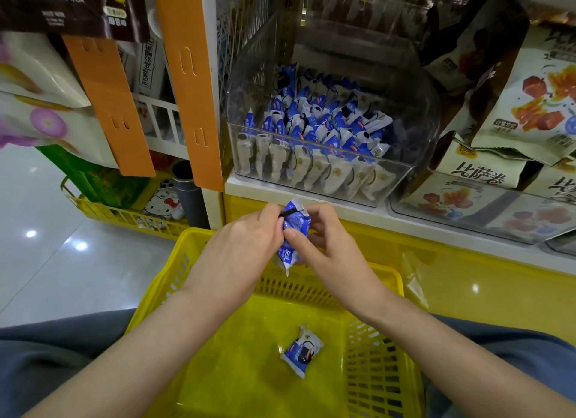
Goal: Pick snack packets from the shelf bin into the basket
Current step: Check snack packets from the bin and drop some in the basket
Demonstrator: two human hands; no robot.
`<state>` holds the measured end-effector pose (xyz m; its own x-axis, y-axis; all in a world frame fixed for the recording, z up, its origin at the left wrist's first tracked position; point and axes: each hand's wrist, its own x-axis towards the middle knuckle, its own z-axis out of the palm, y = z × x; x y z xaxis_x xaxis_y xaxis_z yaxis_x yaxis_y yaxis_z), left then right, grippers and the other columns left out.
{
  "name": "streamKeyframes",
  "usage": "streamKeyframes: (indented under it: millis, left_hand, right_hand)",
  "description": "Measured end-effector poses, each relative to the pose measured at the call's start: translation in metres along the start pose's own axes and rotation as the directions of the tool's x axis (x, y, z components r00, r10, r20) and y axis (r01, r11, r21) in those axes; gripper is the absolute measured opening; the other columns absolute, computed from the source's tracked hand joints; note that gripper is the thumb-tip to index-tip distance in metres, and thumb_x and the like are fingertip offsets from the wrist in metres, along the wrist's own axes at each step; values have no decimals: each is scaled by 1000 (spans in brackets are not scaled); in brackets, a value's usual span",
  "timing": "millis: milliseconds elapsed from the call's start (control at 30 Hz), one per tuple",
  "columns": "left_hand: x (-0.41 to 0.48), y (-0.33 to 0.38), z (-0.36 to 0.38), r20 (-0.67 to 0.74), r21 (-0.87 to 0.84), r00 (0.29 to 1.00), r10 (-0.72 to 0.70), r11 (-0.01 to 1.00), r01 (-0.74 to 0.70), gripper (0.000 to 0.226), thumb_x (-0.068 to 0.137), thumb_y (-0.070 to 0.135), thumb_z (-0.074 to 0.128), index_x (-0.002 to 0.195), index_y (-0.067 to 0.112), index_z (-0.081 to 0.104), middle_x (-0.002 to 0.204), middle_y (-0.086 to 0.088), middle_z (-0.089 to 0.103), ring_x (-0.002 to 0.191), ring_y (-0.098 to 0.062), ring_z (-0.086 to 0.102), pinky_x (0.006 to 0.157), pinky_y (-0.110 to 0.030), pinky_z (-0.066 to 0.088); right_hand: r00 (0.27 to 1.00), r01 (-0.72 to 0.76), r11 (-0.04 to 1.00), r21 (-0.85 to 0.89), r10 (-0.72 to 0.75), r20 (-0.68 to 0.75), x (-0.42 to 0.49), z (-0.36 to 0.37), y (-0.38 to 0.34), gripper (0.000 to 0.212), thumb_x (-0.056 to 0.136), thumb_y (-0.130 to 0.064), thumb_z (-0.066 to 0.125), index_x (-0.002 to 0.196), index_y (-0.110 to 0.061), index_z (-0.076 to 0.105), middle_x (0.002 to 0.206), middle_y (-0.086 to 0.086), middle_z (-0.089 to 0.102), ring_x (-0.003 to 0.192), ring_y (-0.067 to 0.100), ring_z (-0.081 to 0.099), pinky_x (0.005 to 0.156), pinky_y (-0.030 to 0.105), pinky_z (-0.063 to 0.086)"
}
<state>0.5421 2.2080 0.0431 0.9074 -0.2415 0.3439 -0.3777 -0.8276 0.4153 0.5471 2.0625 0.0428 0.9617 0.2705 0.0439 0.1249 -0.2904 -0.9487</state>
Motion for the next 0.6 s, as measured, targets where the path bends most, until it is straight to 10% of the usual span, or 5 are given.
streamKeyframes:
  millis: [200, 600]
  left_hand:
    - [5, -2, 5, -60, -280, 988, -142, 952, 120, 30, 93, 28, 36, 101, 14, 60, 59, 16, 45, 58, 0, 52, 52, -12, 37]
    - [3, -2, 8, 4, -359, 991, -136, 924, 128, 33, 92, 20, 48, 125, 19, 56, 93, 9, 61, 73, 1, 56, 68, -7, 42]
  right_hand:
    - [1000, 4, 1000, -24, -4, -7, 2, 0, -2, 18, 90, -29, 55, 104, -35, 44, 105, -13, 61, 87, 3, 63, 67, 19, 53]
    - [994, -102, 993, 57, 101, 31, 6, -1, -1, 38, 88, -9, 58, 122, -17, 42, 118, 7, 62, 105, 18, 61, 94, 40, 49]
